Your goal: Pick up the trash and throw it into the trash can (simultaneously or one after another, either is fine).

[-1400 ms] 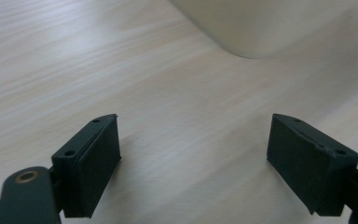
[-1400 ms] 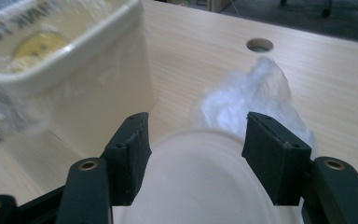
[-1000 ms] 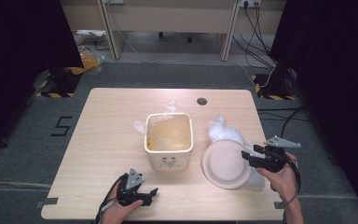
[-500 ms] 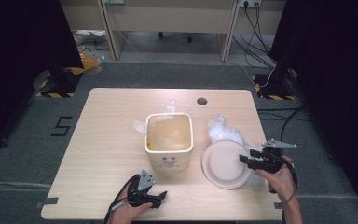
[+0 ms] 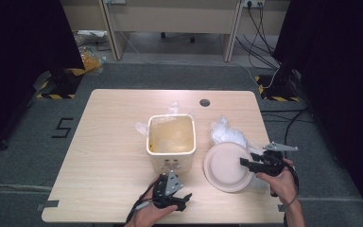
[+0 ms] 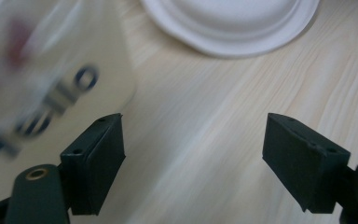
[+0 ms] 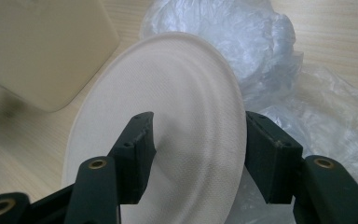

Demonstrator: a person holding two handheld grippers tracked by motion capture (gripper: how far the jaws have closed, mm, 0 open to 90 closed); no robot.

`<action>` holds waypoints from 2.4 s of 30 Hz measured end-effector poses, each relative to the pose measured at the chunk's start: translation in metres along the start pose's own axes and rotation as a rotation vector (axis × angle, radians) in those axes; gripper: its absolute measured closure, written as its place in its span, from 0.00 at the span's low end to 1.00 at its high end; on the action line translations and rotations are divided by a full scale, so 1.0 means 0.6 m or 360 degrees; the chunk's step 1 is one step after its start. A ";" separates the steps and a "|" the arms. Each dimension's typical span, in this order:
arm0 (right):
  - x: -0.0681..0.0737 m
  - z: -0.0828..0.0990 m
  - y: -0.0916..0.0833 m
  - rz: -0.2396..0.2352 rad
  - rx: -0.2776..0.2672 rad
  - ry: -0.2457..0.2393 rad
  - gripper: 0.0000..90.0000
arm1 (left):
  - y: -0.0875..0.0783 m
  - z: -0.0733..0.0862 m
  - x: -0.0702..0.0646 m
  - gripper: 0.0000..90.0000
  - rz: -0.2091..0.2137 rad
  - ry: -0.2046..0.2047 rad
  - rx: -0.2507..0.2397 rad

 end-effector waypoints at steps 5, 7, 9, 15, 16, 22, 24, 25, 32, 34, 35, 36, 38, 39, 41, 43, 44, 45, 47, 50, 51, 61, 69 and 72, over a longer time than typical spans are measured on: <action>0.001 0.001 -0.001 -0.0009 -0.0001 -0.0002 0.51 | 0.052 -0.021 -0.015 0.24 0.0110 -0.0047 0.0044; 0.001 0.001 -0.001 -0.0011 0.0001 -0.0001 0.51 | 0.071 -0.026 -0.020 0.24 0.0151 -0.0095 0.0045; 0.001 0.001 -0.001 -0.0011 0.0000 0.0003 0.51 | 0.082 -0.030 -0.025 0.24 0.0151 -0.0086 0.0044; 0.002 0.002 0.001 -0.0023 0.0003 0.0007 0.51 | 0.109 -0.040 -0.037 0.25 0.0146 -0.0044 0.0056; 0.002 0.002 0.001 -0.0025 0.0003 0.0005 0.51 | 0.112 -0.041 -0.038 0.25 0.0141 -0.0038 0.0059; 0.007 0.000 0.000 -0.0055 -0.0010 0.0012 0.51 | 0.123 -0.047 -0.039 0.26 0.0138 -0.0029 0.0074; 0.010 -0.001 -0.001 -0.0064 -0.0013 0.0011 0.51 | 0.125 -0.049 -0.039 0.27 0.0136 -0.0026 0.0072; 0.011 -0.001 -0.001 -0.0073 -0.0018 0.0012 0.51 | 0.126 -0.049 -0.039 0.27 0.0137 -0.0027 0.0073; 0.019 -0.005 -0.007 -0.0149 -0.0059 0.0029 0.53 | 0.128 -0.050 -0.040 0.27 0.0139 -0.0016 0.0074; 0.020 -0.005 -0.007 -0.0150 -0.0059 0.0012 0.53 | 0.128 -0.050 -0.040 0.27 0.0138 -0.0017 0.0073; 0.022 -0.006 -0.008 -0.0154 -0.0062 0.0012 0.54 | 0.128 -0.050 -0.040 0.27 0.0139 -0.0017 0.0073; 0.023 -0.006 -0.008 -0.0157 -0.0063 0.0013 0.54 | 0.128 -0.050 -0.040 0.27 0.0139 -0.0016 0.0073; 0.026 -0.007 -0.010 -0.0173 -0.0067 0.0007 0.57 | 0.128 -0.050 -0.040 0.27 0.0138 -0.0016 0.0072; 0.030 -0.007 -0.011 -0.0196 -0.0071 0.0006 0.58 | 0.128 -0.051 -0.040 0.27 0.0137 -0.0020 0.0068; 0.039 -0.010 -0.014 -0.0213 -0.0079 -0.0020 0.60 | 0.128 -0.051 -0.041 0.27 0.0135 -0.0019 0.0069; 0.047 -0.013 -0.017 -0.0226 -0.0084 -0.0041 0.62 | 0.128 -0.051 -0.041 0.27 0.0134 -0.0019 0.0068; 0.051 -0.015 -0.018 -0.0232 -0.0084 -0.0048 0.62 | 0.128 -0.051 -0.041 0.27 0.0132 -0.0017 0.0067; 0.054 -0.015 -0.018 -0.0229 -0.0080 -0.0058 0.62 | 0.128 -0.051 -0.041 0.27 0.0131 -0.0016 0.0066; 0.060 -0.017 -0.020 -0.0238 -0.0077 -0.0063 0.64 | 0.128 -0.051 -0.041 0.27 0.0131 -0.0015 0.0067; 0.065 -0.016 -0.020 -0.0265 -0.0071 -0.0028 0.66 | 0.128 -0.051 -0.041 0.27 0.0130 -0.0014 0.0066; 0.065 -0.014 -0.018 -0.0279 -0.0060 -0.0024 0.65 | 0.128 -0.051 -0.041 0.27 0.0130 -0.0015 0.0066; 0.088 -0.008 0.000 -0.0450 -0.0032 0.0009 0.83 | 0.115 -0.043 -0.037 0.28 0.0159 -0.0041 0.0048; 0.098 -0.020 -0.026 -0.0577 -0.0130 0.0029 0.93 | 0.053 -0.014 -0.021 0.27 0.0146 -0.0037 0.0043; 0.100 -0.022 -0.030 -0.0603 -0.0148 0.0036 0.94 | 0.029 0.003 -0.009 0.27 0.0125 -0.0059 0.0053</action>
Point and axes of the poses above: each handheld gripper's, and its own axes: y roughly forward along the jaws, z roughly out of its underside, x roughly to its left, the point moved 4 cm from there along y, roughly forward along the jaws, and after that the axes turned 3 degrees about -x, right-handed, at the moved point
